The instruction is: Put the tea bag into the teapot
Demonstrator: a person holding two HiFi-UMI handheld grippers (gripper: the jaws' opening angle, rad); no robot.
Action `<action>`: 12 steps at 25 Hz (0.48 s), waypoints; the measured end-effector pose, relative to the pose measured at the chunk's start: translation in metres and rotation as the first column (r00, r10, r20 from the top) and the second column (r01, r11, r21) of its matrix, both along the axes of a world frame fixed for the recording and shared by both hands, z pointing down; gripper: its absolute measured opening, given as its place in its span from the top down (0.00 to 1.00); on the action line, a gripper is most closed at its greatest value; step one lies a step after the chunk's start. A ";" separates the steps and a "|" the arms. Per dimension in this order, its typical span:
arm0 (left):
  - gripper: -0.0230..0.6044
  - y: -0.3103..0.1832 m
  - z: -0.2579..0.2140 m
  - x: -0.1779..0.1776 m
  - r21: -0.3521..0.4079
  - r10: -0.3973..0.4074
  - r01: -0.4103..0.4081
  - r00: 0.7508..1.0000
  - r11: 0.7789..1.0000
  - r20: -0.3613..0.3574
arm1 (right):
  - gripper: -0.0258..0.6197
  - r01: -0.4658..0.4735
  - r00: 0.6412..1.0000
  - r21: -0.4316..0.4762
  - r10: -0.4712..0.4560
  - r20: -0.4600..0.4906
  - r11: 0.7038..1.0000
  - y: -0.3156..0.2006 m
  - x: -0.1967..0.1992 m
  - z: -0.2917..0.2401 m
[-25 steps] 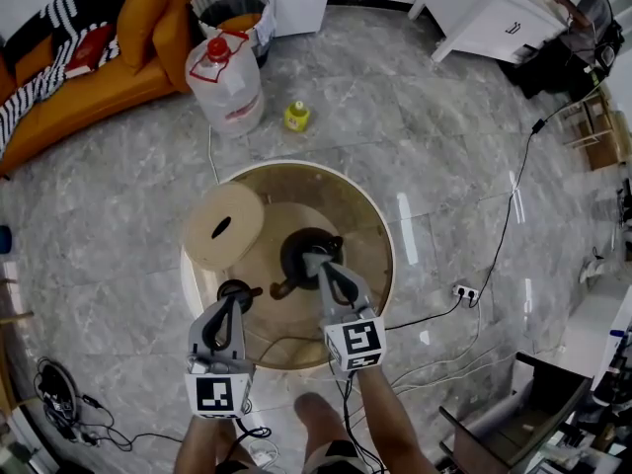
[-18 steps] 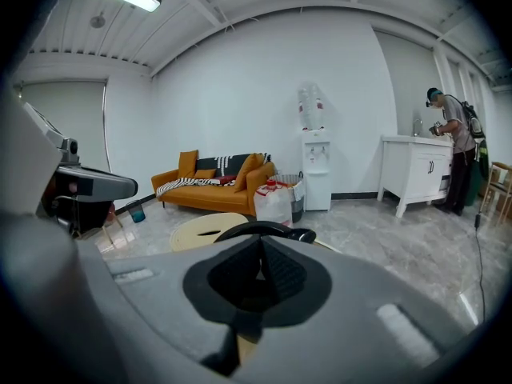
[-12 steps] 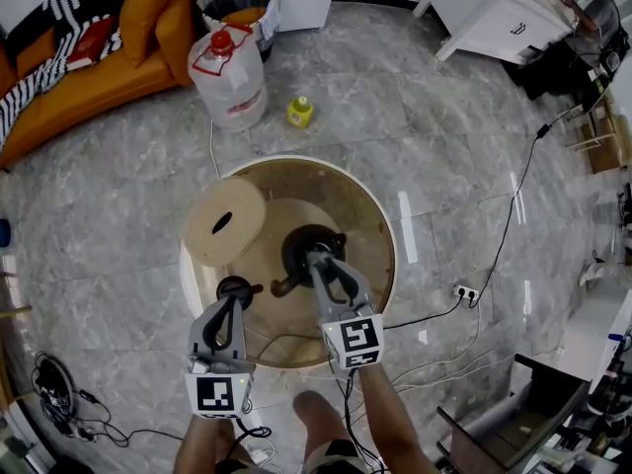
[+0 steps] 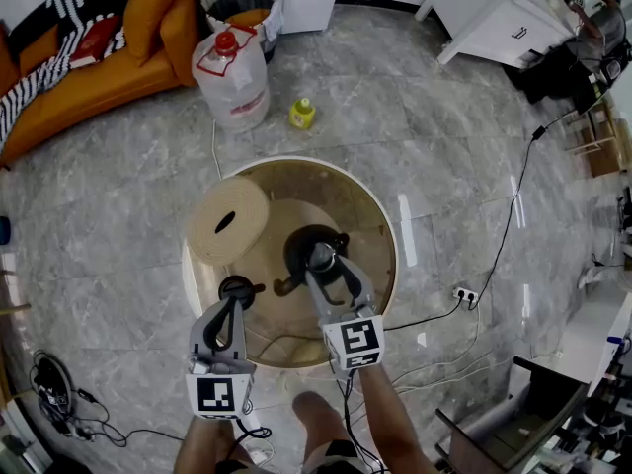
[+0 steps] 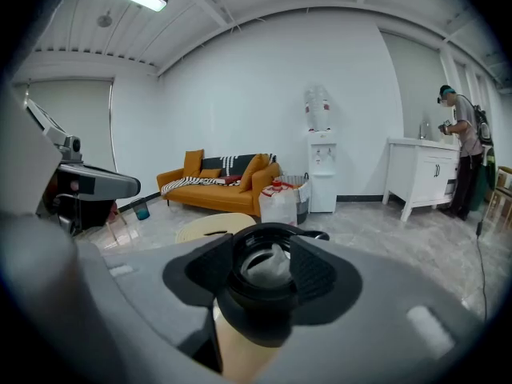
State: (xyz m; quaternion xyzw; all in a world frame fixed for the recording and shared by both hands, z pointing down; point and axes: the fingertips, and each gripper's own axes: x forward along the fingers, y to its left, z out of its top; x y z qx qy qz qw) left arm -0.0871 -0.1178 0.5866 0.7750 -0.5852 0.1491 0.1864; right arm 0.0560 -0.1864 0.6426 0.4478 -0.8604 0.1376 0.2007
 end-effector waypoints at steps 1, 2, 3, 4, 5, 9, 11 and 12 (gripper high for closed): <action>0.94 0.000 -0.001 -0.001 0.001 -0.002 0.002 1.000 1.000 -0.003 | 0.62 -0.004 1.000 -0.001 0.004 0.000 1.000 0.000 0.001 0.000; 0.94 0.001 -0.002 -0.001 0.003 -0.004 0.004 1.000 1.000 -0.004 | 0.62 -0.007 1.000 -0.001 0.007 0.000 1.000 0.001 0.001 0.000; 0.94 0.001 -0.003 -0.002 0.004 -0.004 0.004 1.000 1.000 -0.004 | 0.62 -0.009 1.000 -0.002 0.009 0.000 1.000 0.001 0.001 -0.001; 0.94 0.002 -0.004 -0.002 0.007 -0.001 0.001 1.000 1.000 -0.002 | 0.62 -0.009 1.000 -0.002 0.009 0.002 1.000 0.002 0.001 -0.002; 0.94 0.002 -0.006 -0.003 0.011 0.001 -0.001 1.000 1.000 0.002 | 0.62 -0.010 1.000 -0.003 0.010 0.003 1.000 0.003 0.001 -0.004; 0.94 0.004 -0.017 -0.006 0.044 0.021 -0.022 1.000 0.999 0.023 | 0.62 -0.017 1.000 0.004 0.017 0.005 1.000 0.006 0.001 -0.014; 0.94 0.004 -0.027 -0.005 0.038 0.019 -0.020 1.000 0.999 0.011 | 0.62 -0.028 1.000 0.014 0.028 0.011 1.000 0.008 0.002 -0.024; 0.94 0.004 -0.033 -0.005 0.038 0.023 -0.023 1.000 0.999 0.010 | 0.62 -0.033 0.999 0.020 0.033 0.015 0.999 0.009 0.001 -0.031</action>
